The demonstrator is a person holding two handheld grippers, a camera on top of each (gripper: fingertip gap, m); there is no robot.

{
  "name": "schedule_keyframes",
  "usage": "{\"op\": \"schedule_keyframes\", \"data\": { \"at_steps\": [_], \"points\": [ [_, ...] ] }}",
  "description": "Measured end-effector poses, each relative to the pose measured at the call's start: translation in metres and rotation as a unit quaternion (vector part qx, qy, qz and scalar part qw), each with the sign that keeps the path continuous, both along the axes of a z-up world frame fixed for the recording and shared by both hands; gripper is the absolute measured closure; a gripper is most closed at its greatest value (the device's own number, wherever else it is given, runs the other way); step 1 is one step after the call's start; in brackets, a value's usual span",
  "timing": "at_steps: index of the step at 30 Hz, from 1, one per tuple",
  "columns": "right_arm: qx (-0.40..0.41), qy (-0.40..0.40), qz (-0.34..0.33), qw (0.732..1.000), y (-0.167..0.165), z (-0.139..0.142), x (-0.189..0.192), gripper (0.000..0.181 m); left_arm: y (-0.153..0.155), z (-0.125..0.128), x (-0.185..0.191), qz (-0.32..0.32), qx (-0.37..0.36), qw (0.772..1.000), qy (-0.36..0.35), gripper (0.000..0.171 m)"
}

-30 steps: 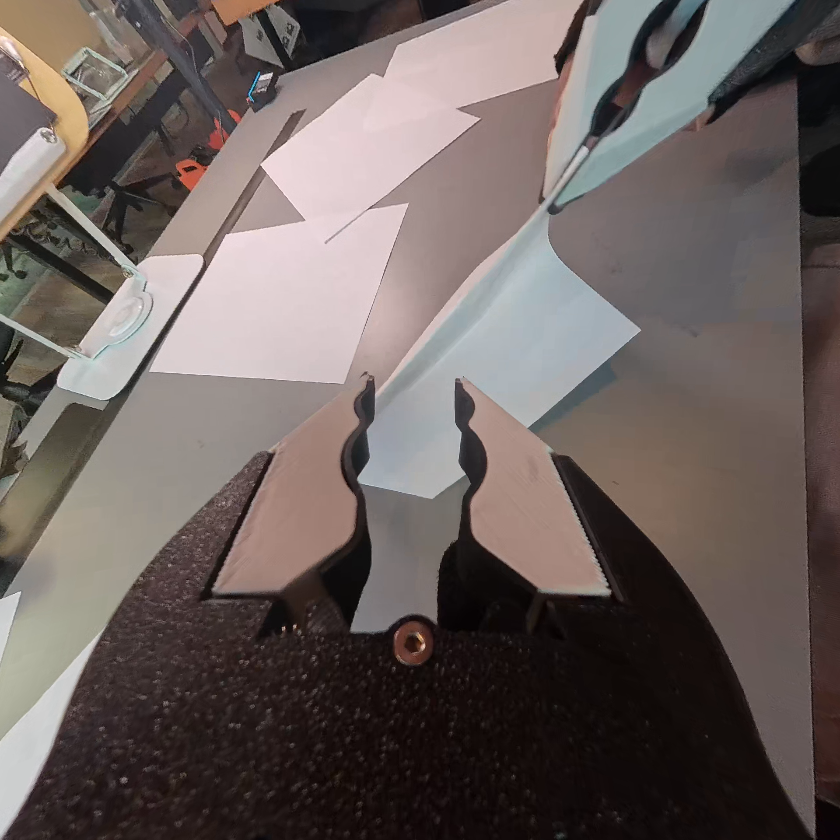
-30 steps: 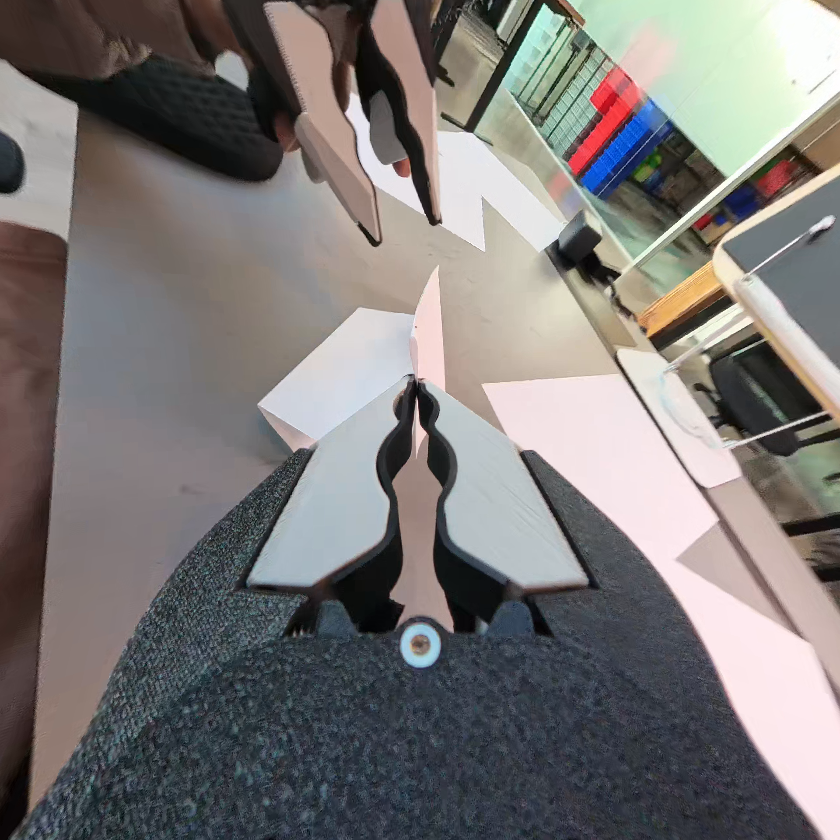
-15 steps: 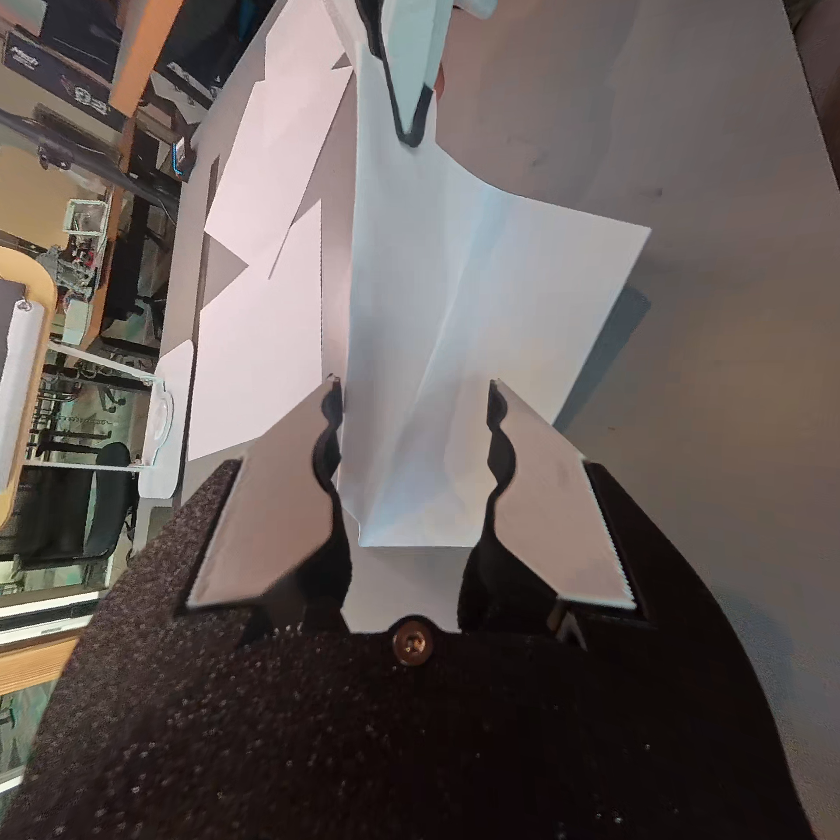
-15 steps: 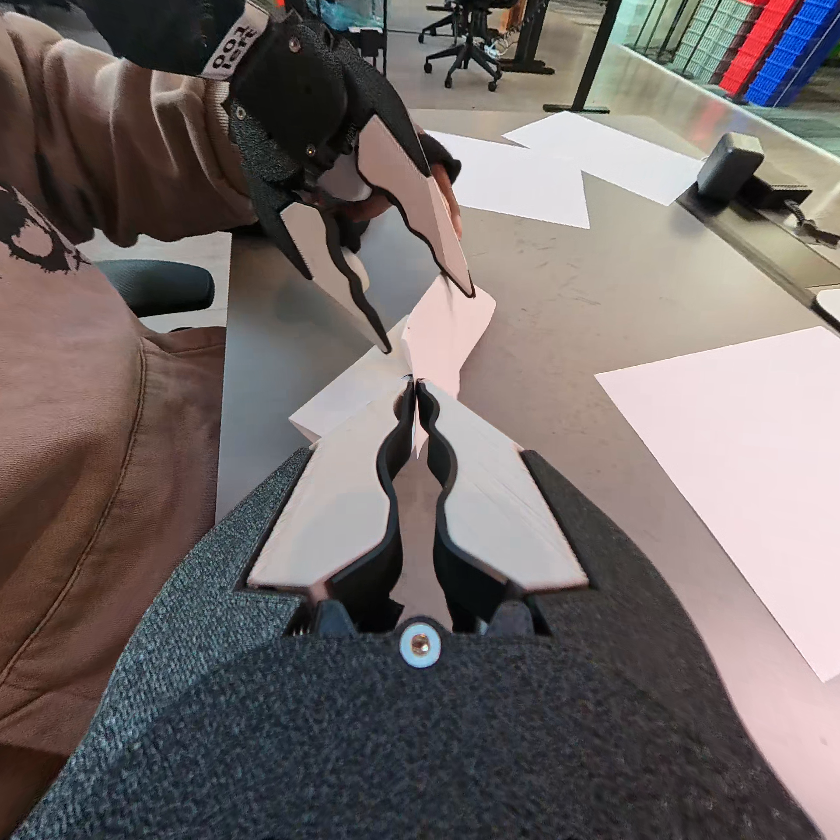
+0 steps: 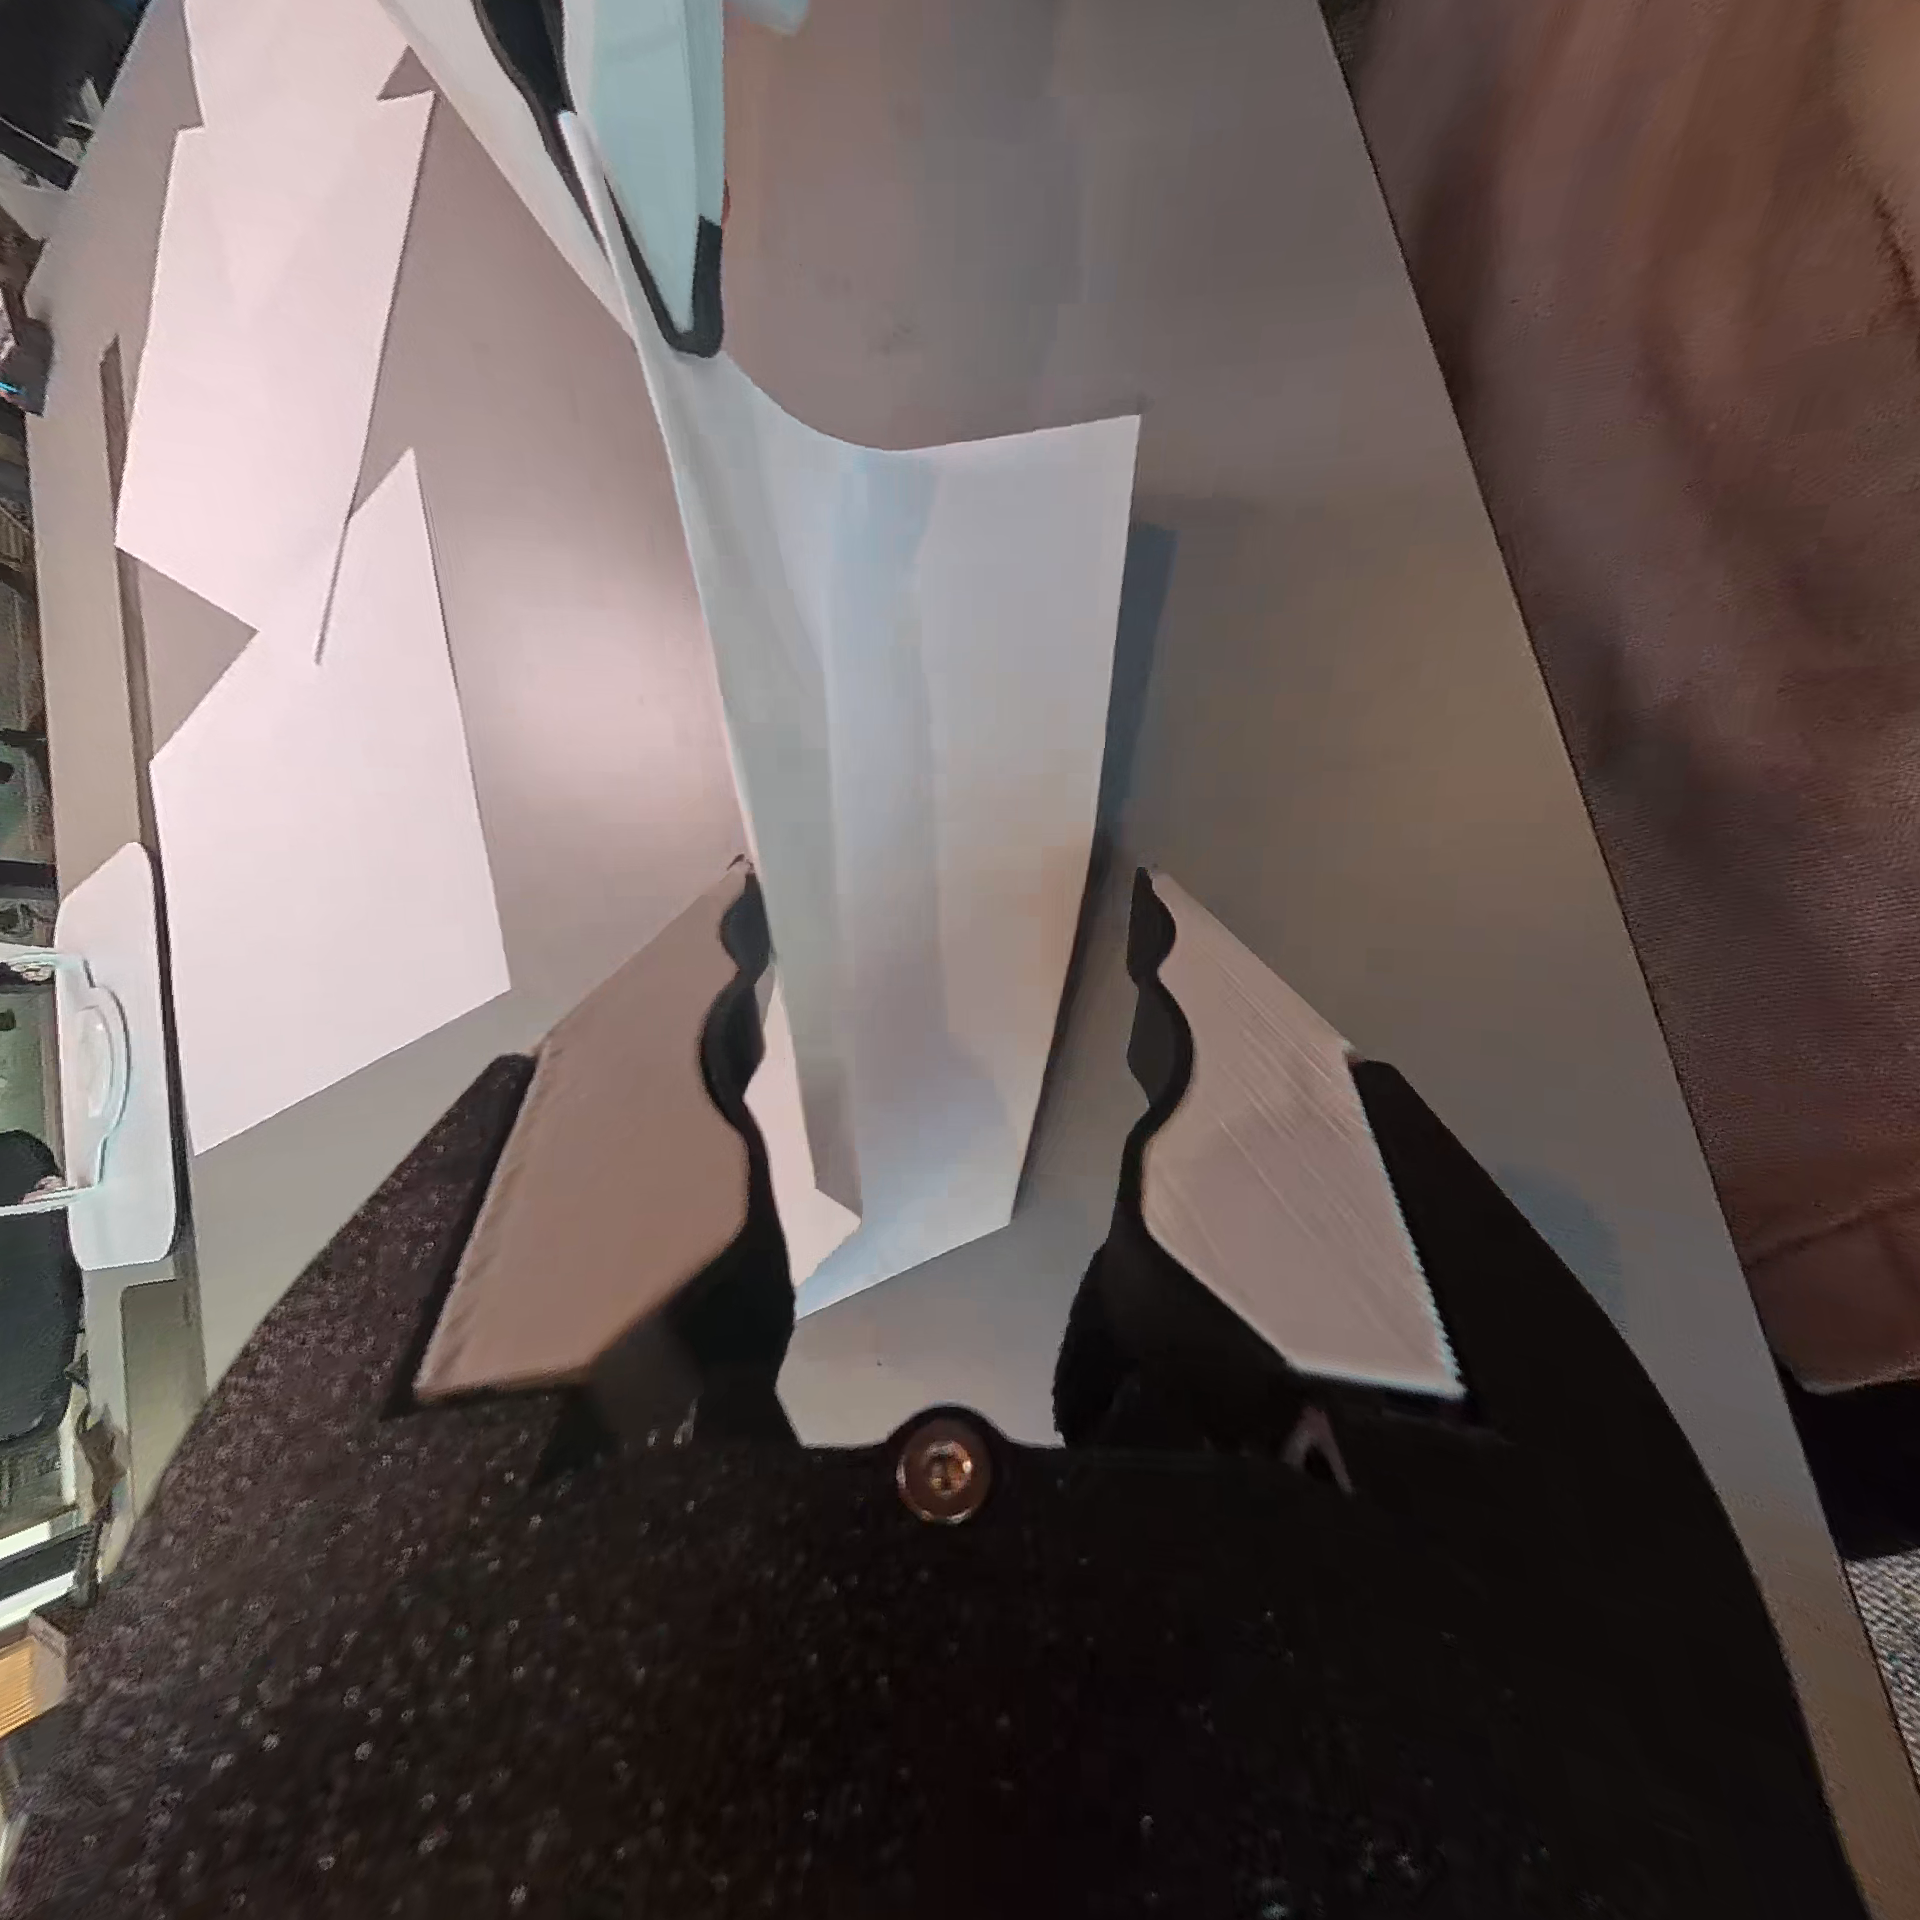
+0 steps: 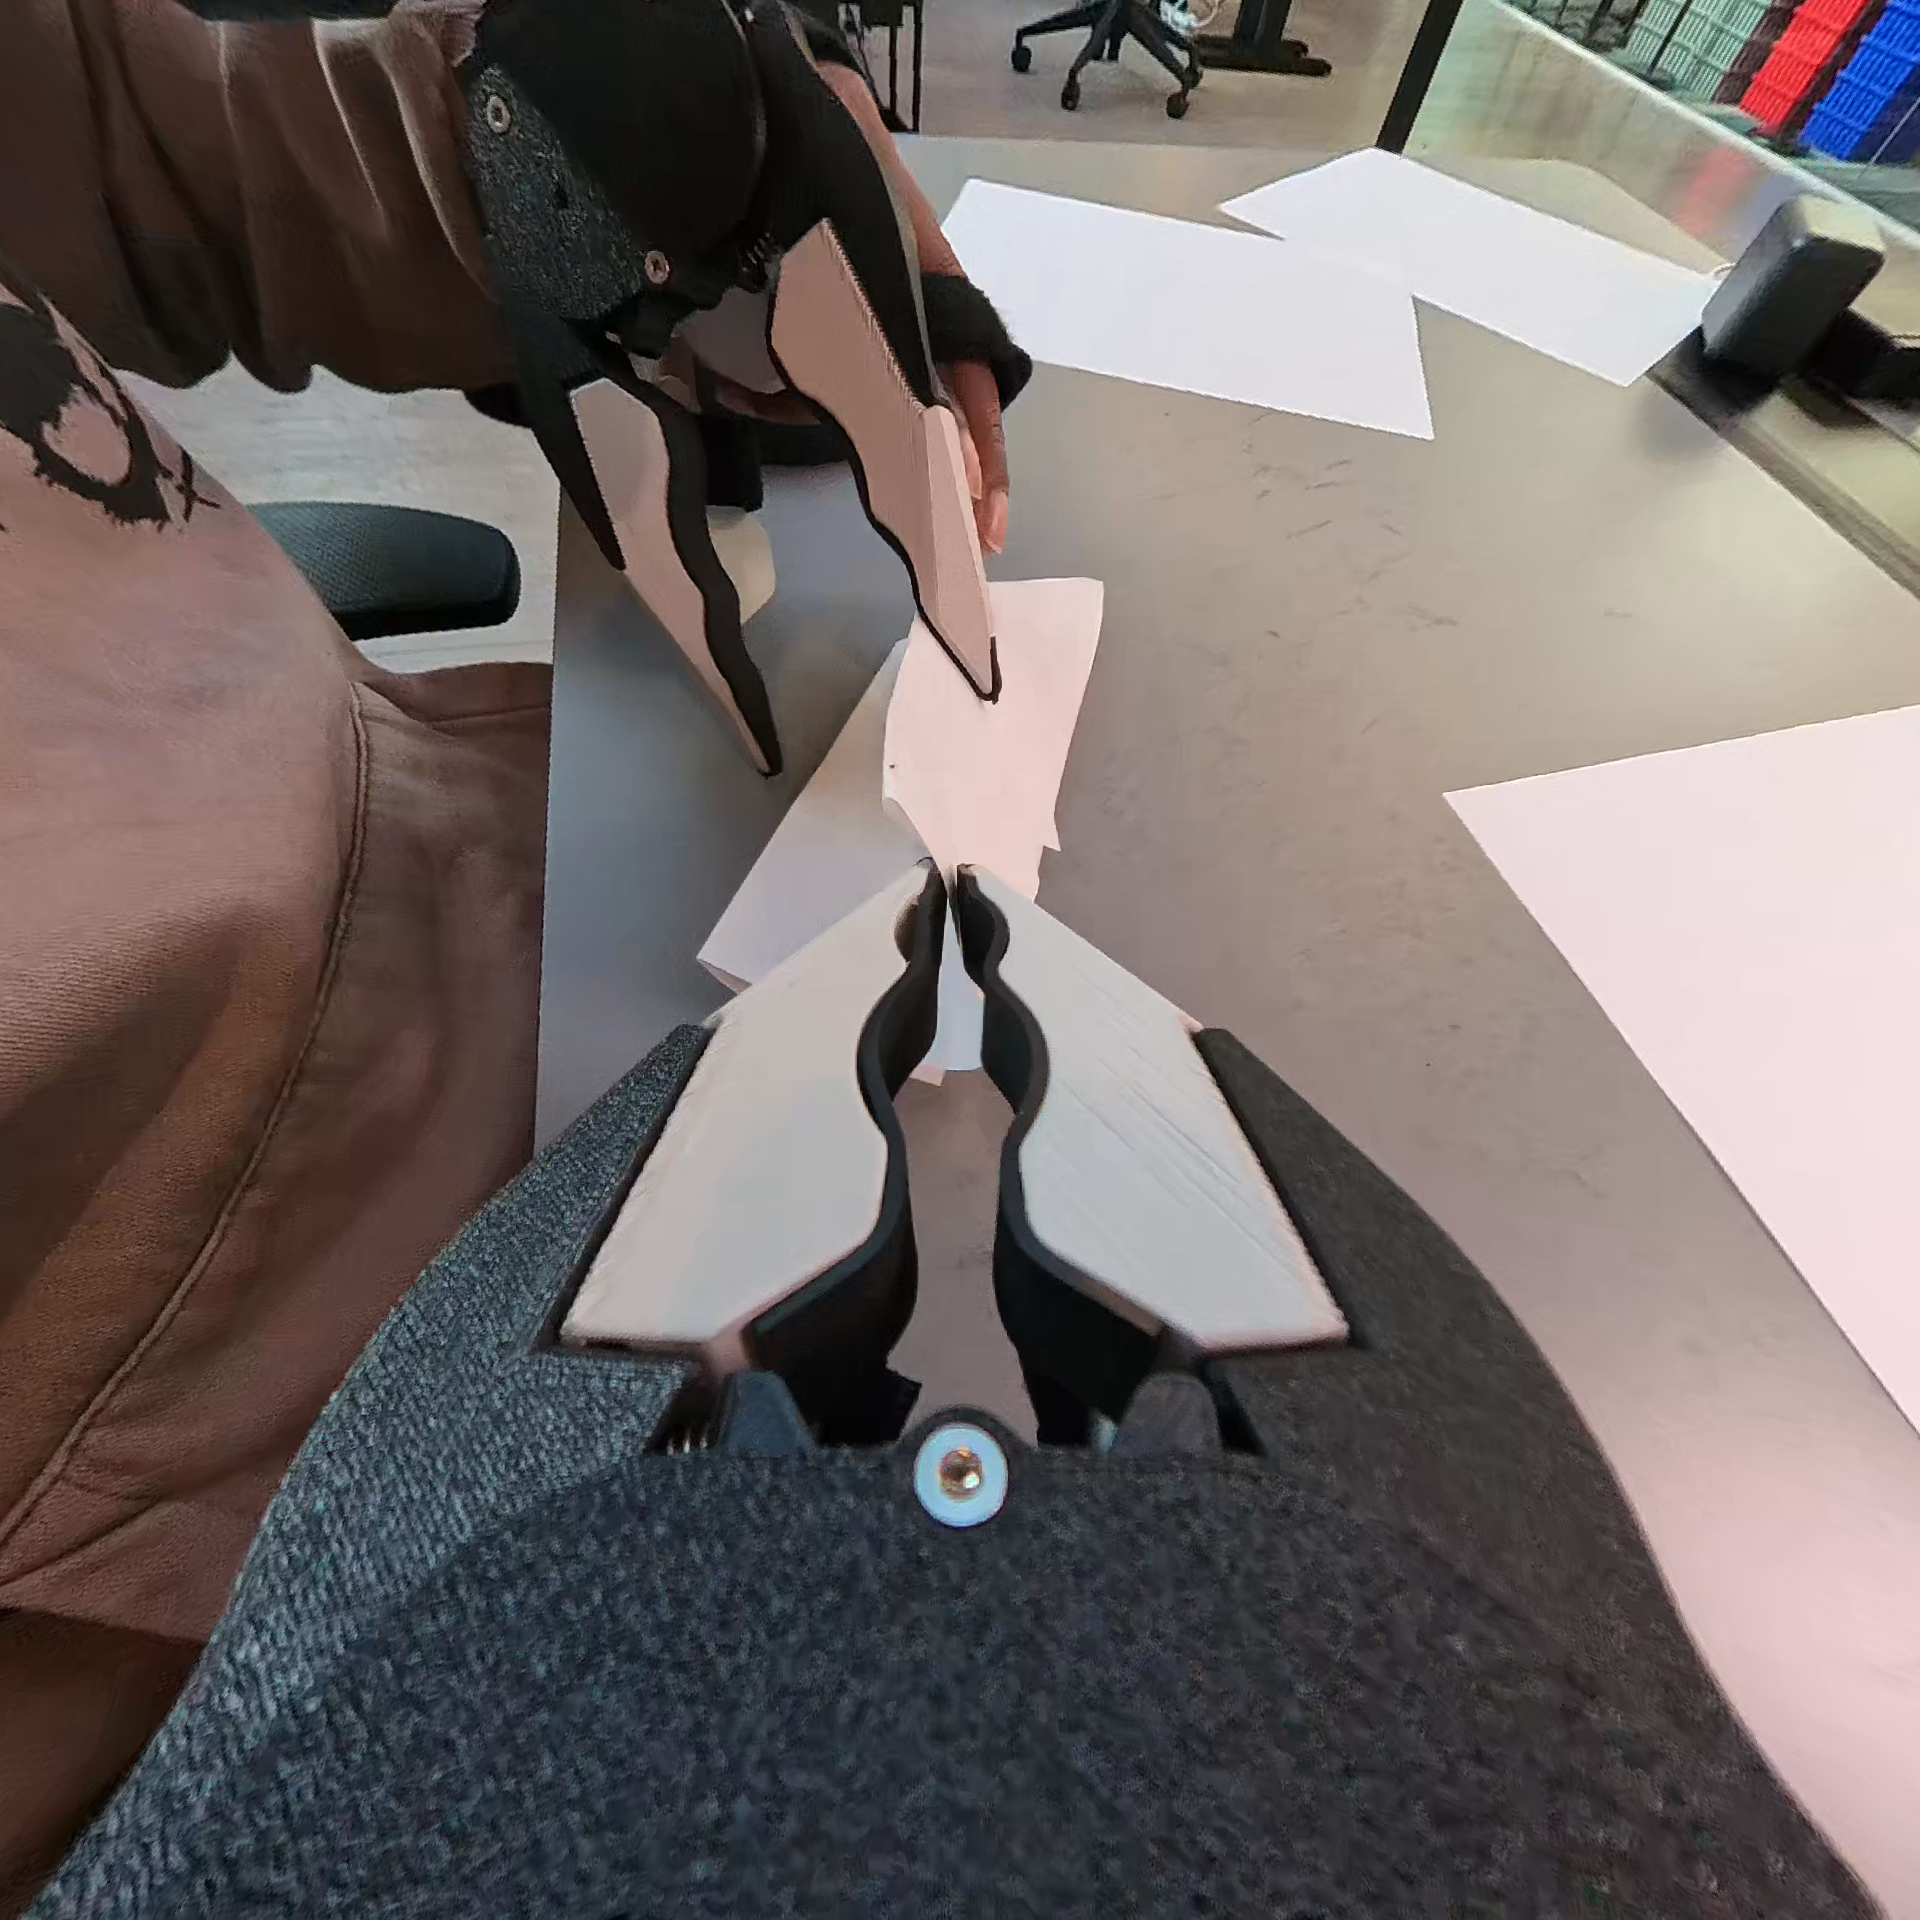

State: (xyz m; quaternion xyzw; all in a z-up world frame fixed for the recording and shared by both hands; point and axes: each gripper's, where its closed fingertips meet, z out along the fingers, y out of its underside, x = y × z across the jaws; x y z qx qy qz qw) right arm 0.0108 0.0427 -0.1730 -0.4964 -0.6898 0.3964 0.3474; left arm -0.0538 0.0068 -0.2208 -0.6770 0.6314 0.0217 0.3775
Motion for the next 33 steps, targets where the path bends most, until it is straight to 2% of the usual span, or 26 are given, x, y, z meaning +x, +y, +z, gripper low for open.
{"op": "schedule_keyframes", "data": {
  "at_steps": [2,5,7,9,11,14,16,18,21,24,27,33],
  "points": [
    [0.002,-0.009,0.013,1.0,-0.01,-0.005,0.001,0.18,0.0,-0.006,-0.002,0.007,0.016,1.0,0.012,0.109],
    [-0.001,-0.017,0.023,1.0,-0.02,-0.012,0.001,0.177,0.003,-0.01,-0.003,0.011,0.041,0.999,0.018,0.131],
    [-0.002,-0.02,0.024,1.0,-0.022,-0.014,0.002,0.174,0.005,-0.012,-0.005,0.013,0.056,0.998,0.026,0.136],
    [0.0,-0.021,0.024,0.999,-0.023,-0.014,0.003,0.161,0.01,-0.013,-0.007,0.022,0.072,0.997,0.031,0.15],
    [0.017,-0.009,0.021,1.0,-0.021,-0.009,0.006,0.143,0.012,-0.014,-0.009,0.027,0.068,0.997,0.026,0.156],
    [0.096,0.013,0.006,0.995,-0.012,-0.001,0.014,0.116,0.013,-0.004,-0.007,0.034,0.038,0.998,-0.039,0.163],
    [0.166,0.03,-0.002,0.986,-0.007,0.003,0.018,0.106,0.013,0.012,-0.005,0.034,0.004,0.994,-0.108,0.169],
    [0.203,0.056,-0.001,0.978,-0.009,0.012,0.018,0.105,0.009,0.031,-0.002,0.017,-0.04,0.984,-0.171,0.17],
    [0.201,0.065,0.018,0.977,-0.017,0.021,0.012,0.105,0.012,0.052,-0.001,0.001,-0.083,0.971,-0.223,0.171],
    [0.197,0.065,0.019,0.978,-0.018,0.022,0.003,0.109,0.014,0.059,0.003,-0.016,-0.114,0.963,-0.245,0.171],
    [0.217,0.07,0.014,0.973,-0.013,0.02,0.002,0.129,0.011,0.06,0.007,-0.034,-0.145,0.955,-0.258,0.171],
    [0.137,0.107,0.027,0.984,-0.021,0.037,0.004,0.163,0.01,0.069,0.012,-0.047,-0.177,0.935,-0.305,0.164]
  ]
}}
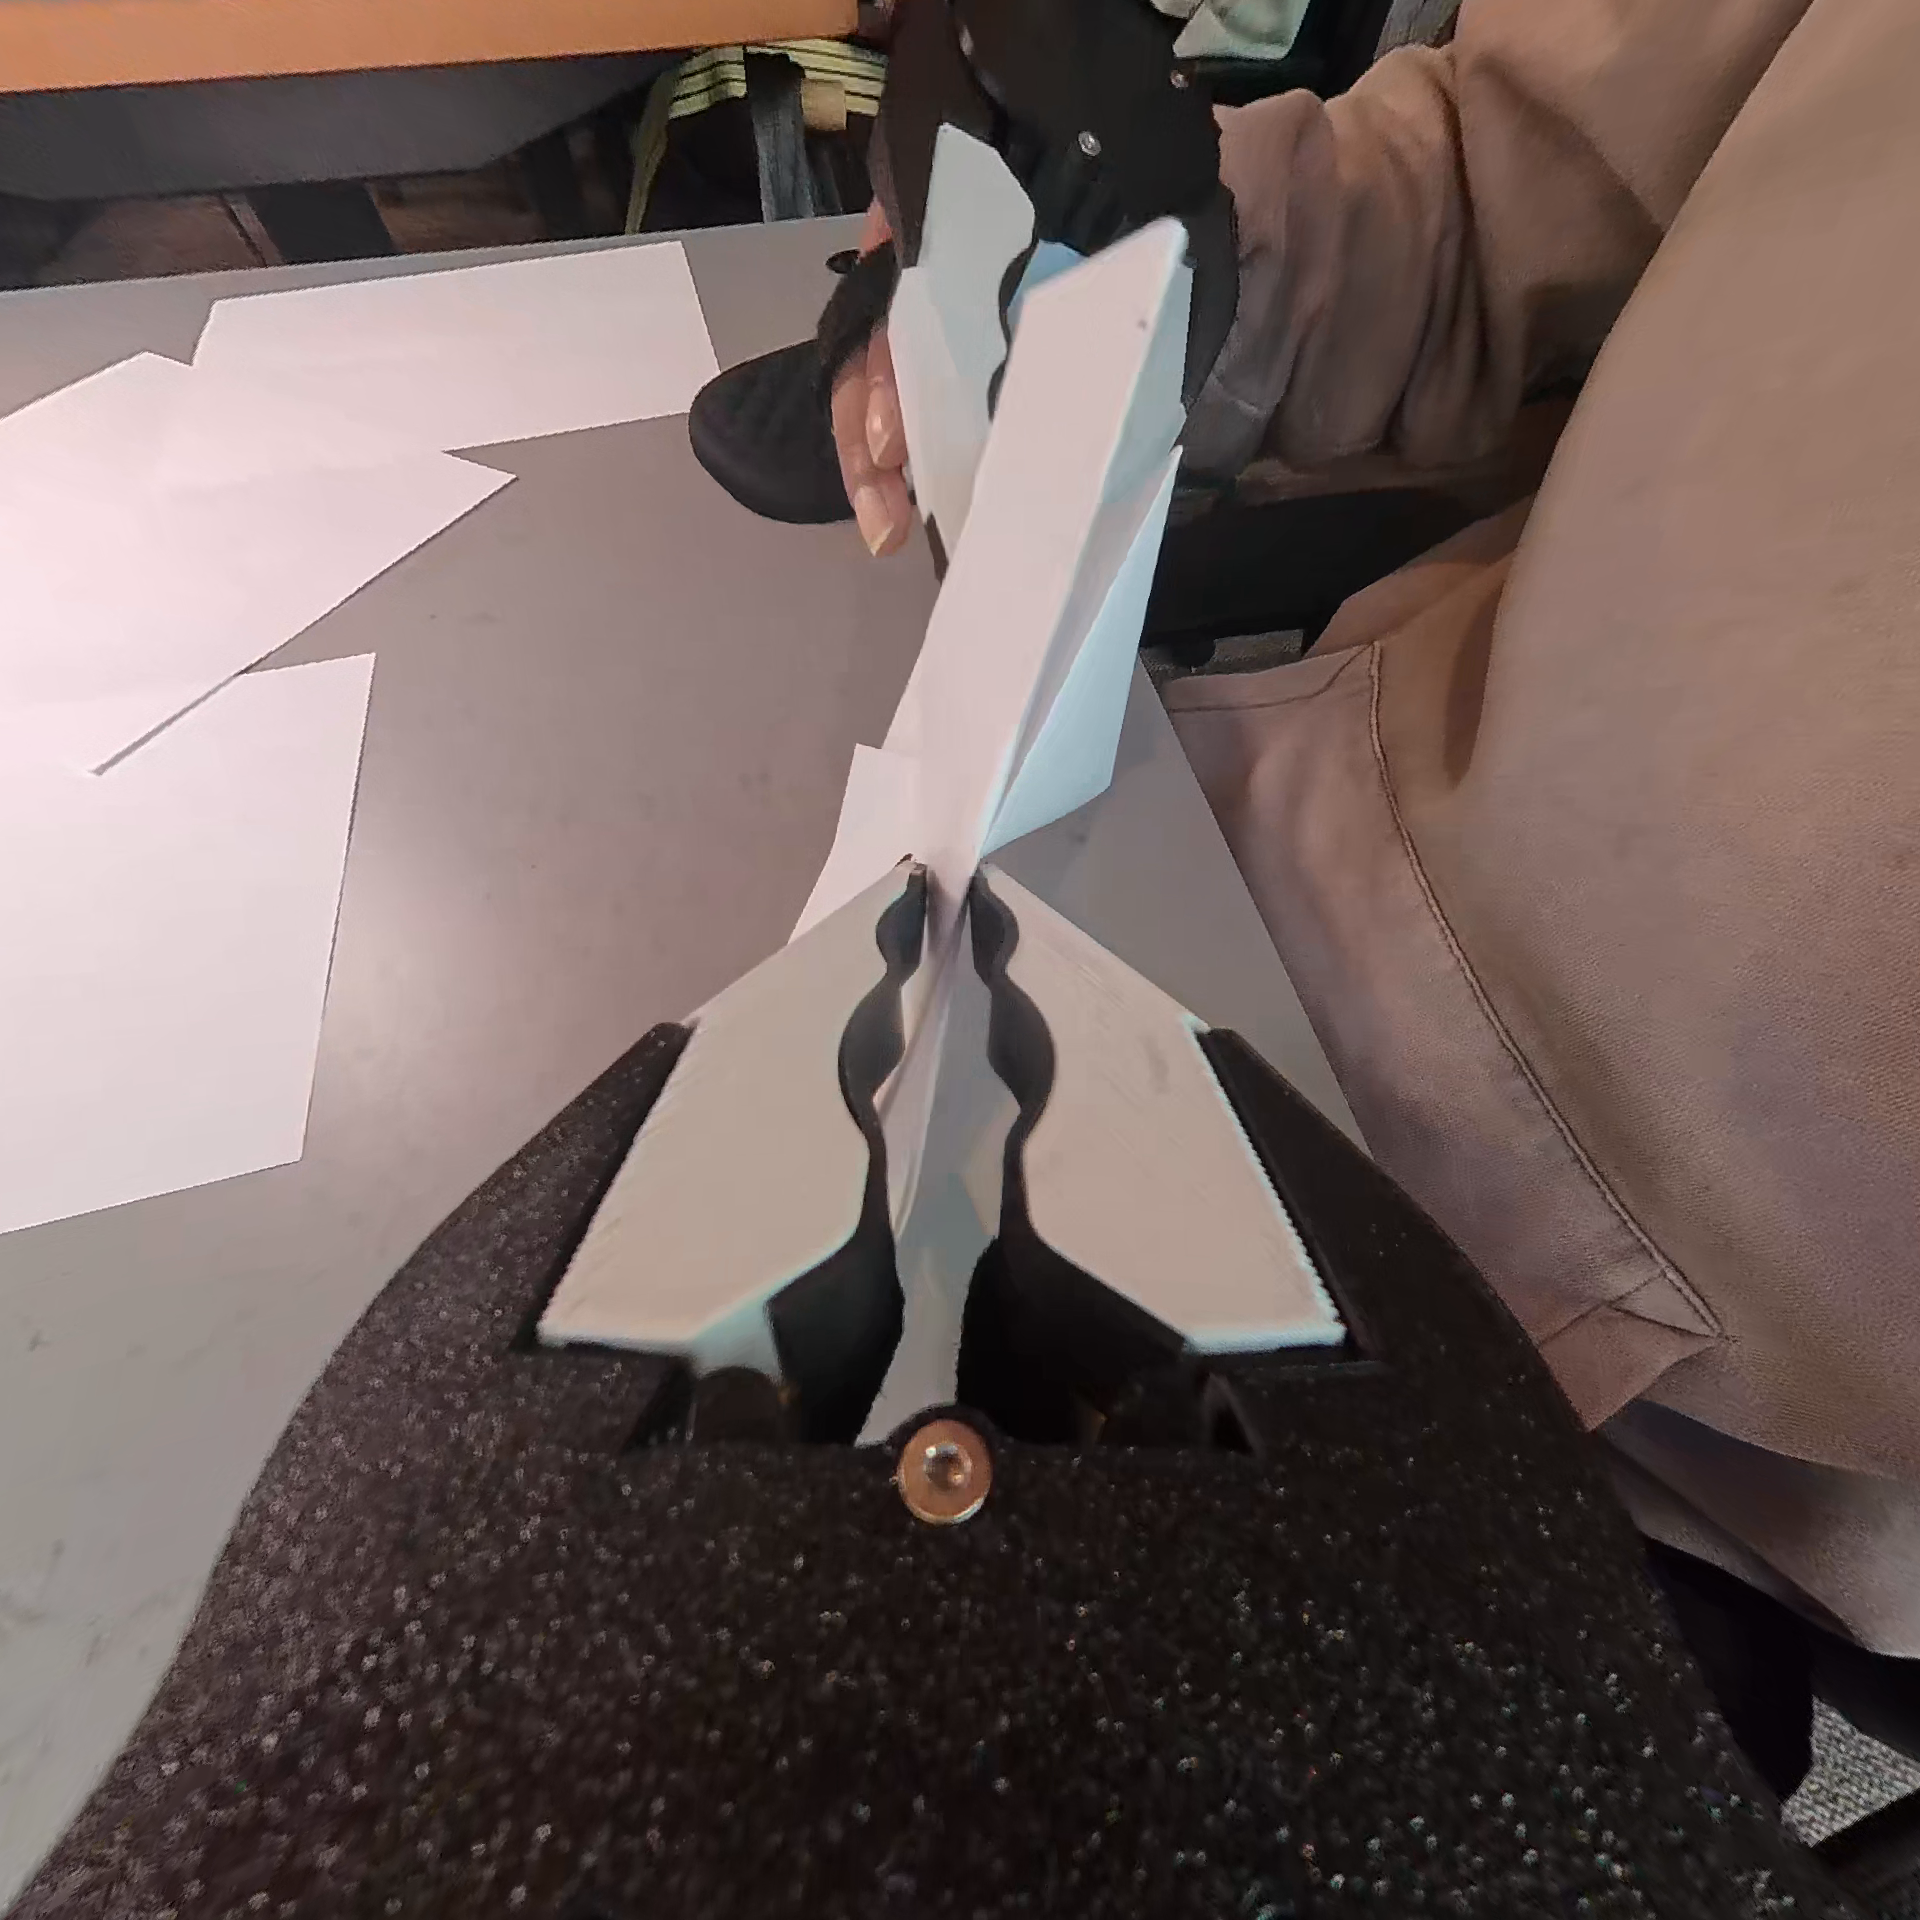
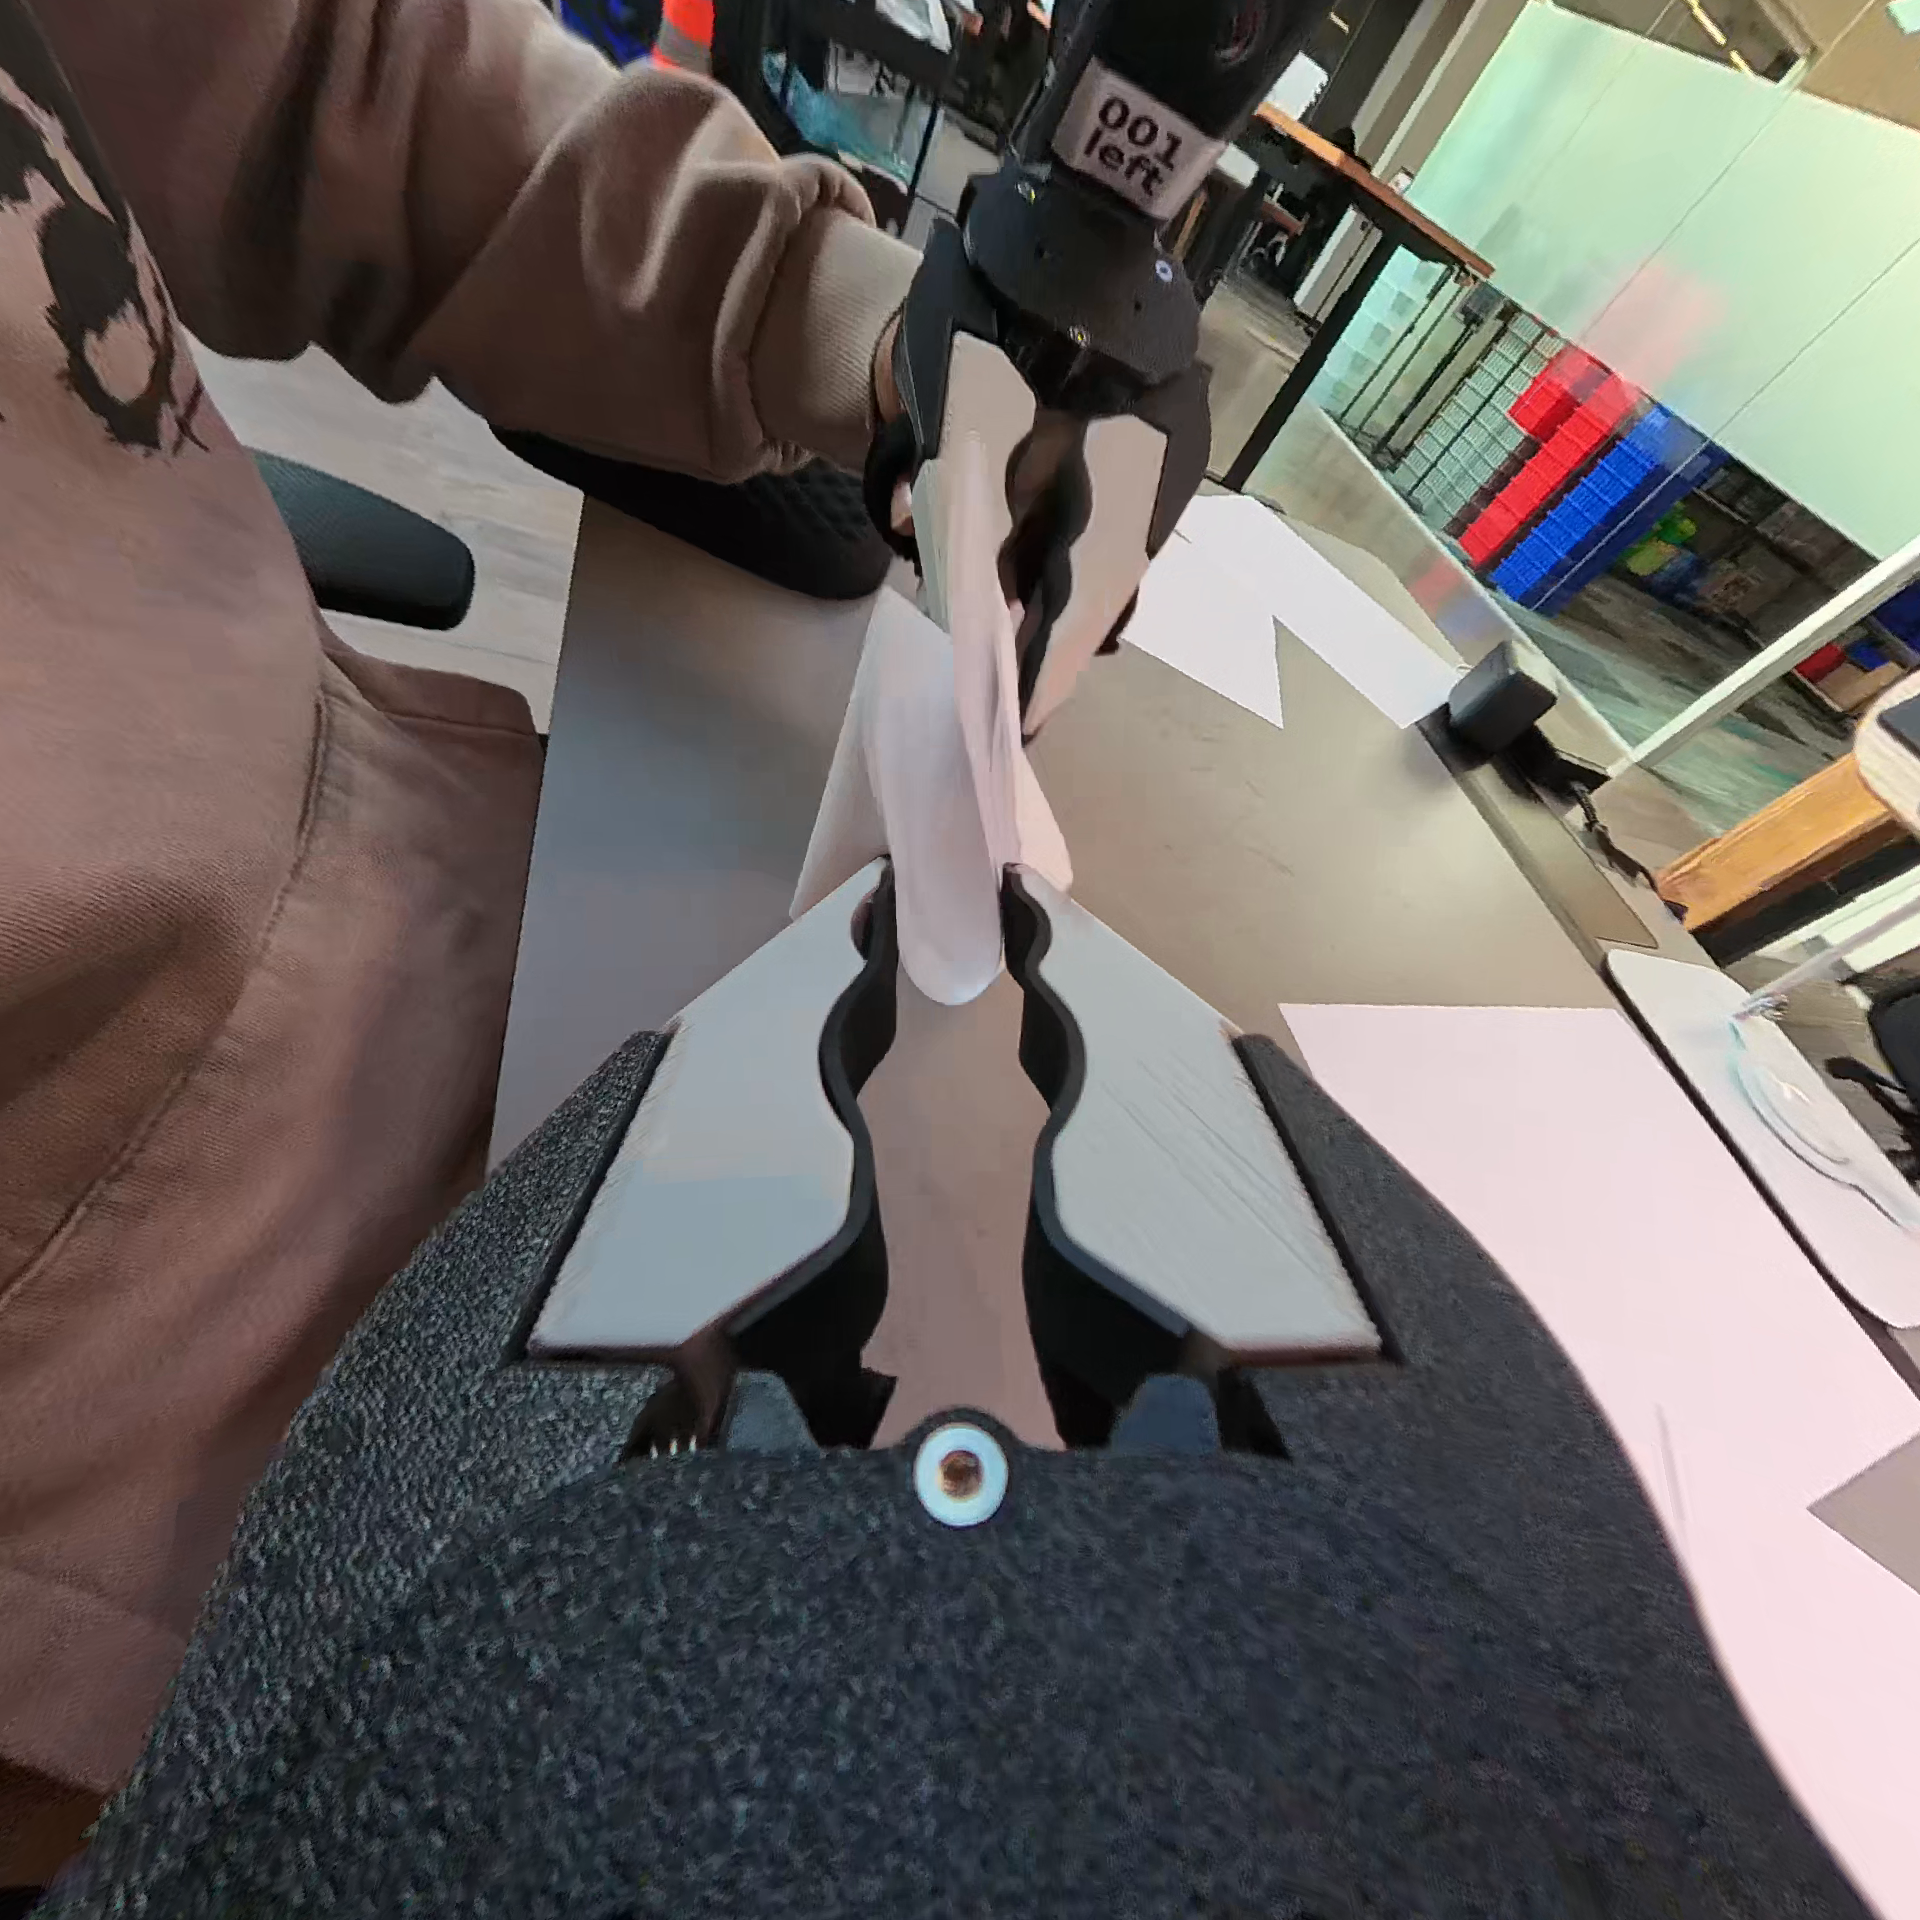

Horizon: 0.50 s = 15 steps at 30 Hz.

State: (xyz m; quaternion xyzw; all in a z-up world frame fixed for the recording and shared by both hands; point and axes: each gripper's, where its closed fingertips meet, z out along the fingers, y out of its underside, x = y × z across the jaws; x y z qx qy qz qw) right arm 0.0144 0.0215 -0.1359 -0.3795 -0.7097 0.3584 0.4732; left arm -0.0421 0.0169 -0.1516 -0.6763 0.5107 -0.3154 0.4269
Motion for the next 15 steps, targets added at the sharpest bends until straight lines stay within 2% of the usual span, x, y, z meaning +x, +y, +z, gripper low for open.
{"op": "schedule_keyframes", "data": {
  "at_steps": [2,4,6,8,10,12,15],
  "points": [
    [-0.039,0.014,0.015,0.999,-0.005,0.01,0.0,0.163,0.001,0.001,0.001,-0.001,-0.002,1.0,-0.006,0.161],
    [-0.089,0.021,0.008,0.996,0.003,0.021,0.0,0.176,0.004,0.004,0.001,0.005,0.001,1.0,-0.012,0.159],
    [-0.163,0.001,0.004,0.987,0.01,0.025,0.002,0.179,0.006,0.007,0.0,0.015,0.016,1.0,-0.012,0.149],
    [-0.261,-0.001,-0.014,0.965,0.021,0.032,0.0,0.179,0.006,0.01,0.0,0.021,0.035,0.999,-0.005,0.146],
    [-0.372,0.006,-0.012,0.928,0.028,0.042,0.0,0.18,0.006,0.013,0.002,0.029,0.055,0.998,0.003,0.145],
    [-0.446,0.023,0.016,0.894,0.028,0.055,0.001,0.181,0.011,0.017,0.003,0.051,0.068,0.996,0.005,0.151],
    [-0.464,0.048,0.025,0.884,0.031,0.069,0.001,0.178,0.012,0.024,0.006,0.056,0.062,0.996,-0.021,0.167]
  ]
}}
